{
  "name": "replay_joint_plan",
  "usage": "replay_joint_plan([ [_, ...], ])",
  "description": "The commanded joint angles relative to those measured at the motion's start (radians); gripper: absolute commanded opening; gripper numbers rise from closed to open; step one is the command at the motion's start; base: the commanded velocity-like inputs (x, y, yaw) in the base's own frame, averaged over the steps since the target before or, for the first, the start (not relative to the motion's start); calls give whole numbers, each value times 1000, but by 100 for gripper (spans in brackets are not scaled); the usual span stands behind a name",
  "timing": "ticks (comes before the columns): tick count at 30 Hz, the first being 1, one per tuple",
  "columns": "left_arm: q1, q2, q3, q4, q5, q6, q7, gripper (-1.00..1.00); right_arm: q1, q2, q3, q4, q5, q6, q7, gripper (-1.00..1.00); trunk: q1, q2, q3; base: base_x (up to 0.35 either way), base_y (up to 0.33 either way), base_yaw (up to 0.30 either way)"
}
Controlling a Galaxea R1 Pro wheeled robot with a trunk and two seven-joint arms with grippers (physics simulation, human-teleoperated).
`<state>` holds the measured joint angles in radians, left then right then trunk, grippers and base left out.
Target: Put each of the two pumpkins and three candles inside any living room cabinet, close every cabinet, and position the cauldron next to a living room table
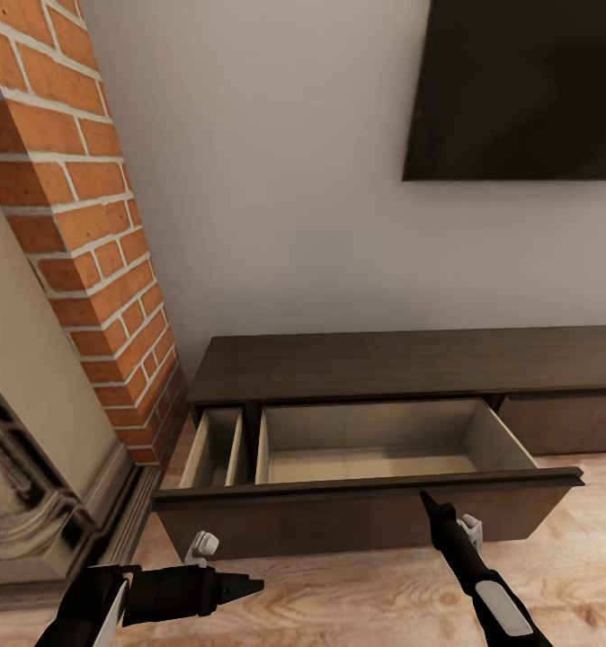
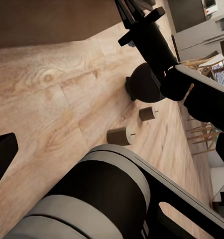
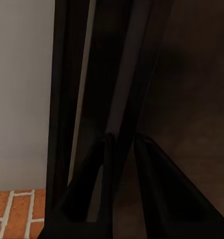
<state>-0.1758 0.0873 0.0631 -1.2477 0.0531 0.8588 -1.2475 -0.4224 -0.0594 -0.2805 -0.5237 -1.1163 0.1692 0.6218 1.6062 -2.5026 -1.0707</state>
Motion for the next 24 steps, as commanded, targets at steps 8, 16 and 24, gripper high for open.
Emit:
replay_joint_plan([
  [8, -1, 0, 0, 1, 3, 9, -1, 100, -1, 1, 24, -1, -8, 15, 26, -100, 0, 0, -1, -18, 0, 0],
  [16, -1, 0, 0, 1, 3, 9, -1, 100, -1, 1, 25, -1, -8, 15, 26, -100, 0, 0, -1, -64, 0, 0],
  [24, -1, 0, 0, 0, 2, 9, -1, 100, -1, 1, 25, -1, -8, 15, 26, -100, 0, 0, -1, -6, 0, 0],
])
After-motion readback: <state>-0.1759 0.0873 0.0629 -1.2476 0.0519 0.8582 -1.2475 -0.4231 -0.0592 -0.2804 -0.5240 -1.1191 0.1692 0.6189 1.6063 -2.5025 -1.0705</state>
